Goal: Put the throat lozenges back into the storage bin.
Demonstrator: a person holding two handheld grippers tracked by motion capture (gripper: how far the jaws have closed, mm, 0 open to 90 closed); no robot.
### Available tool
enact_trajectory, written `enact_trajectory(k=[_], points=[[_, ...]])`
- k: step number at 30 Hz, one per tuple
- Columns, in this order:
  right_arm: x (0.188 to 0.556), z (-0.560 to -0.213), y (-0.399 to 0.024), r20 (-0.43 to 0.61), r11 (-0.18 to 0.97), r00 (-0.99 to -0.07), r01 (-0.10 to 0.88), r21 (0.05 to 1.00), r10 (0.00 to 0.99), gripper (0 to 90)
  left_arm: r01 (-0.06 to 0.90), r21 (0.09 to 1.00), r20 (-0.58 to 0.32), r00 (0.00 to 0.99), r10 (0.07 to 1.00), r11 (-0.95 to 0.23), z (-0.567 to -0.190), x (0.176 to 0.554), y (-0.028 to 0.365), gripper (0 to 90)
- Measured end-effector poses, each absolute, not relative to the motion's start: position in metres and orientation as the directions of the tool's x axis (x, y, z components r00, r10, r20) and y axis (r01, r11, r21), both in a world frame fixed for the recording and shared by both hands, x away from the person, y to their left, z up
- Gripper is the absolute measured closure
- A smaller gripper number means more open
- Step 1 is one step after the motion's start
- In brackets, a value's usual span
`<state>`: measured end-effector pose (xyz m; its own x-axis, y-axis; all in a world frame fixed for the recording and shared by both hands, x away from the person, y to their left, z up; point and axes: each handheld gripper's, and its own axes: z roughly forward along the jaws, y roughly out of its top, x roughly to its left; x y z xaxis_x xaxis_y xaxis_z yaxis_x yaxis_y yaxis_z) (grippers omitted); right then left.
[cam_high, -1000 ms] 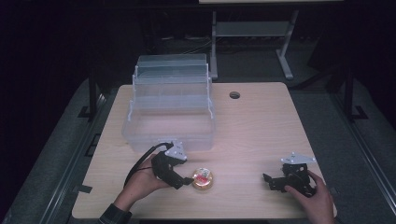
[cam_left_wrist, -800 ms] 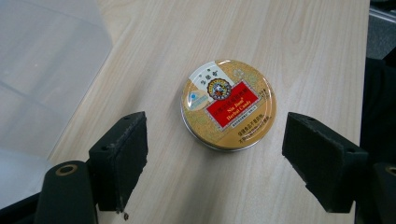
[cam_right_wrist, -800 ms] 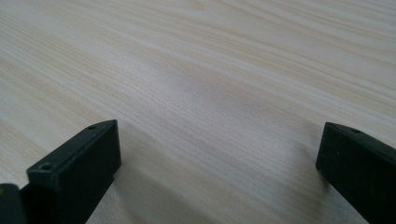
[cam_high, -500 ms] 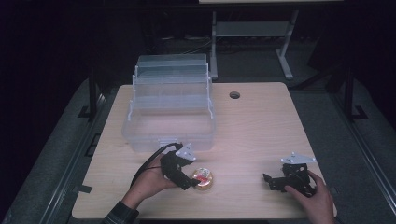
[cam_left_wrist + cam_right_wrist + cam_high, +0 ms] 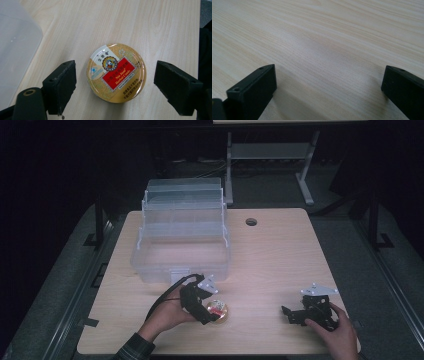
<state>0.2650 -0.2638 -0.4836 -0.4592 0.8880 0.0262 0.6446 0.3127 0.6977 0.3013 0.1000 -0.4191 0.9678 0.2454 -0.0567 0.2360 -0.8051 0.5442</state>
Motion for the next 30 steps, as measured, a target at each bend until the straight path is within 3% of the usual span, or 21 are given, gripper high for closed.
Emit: enact_trajectory(k=[8, 30], points=[[0.265, -0.484, -0.264, 0.026, 0.313, -0.459, 0.645, 0.698, 0.888, 0.0, 0.221, 0.527, -0.046, 0.972, 0.232, -0.821, -0.426, 0.301, 0.092, 12.9], [0.265, -0.484, -0.264, 0.026, 0.313, -0.459, 0.644, 0.698, 0.888, 0.0, 0.218, 0.491, -0.048, 0.974, 0.224, -0.843, -0.45, 0.299, 0.081, 12.6]])
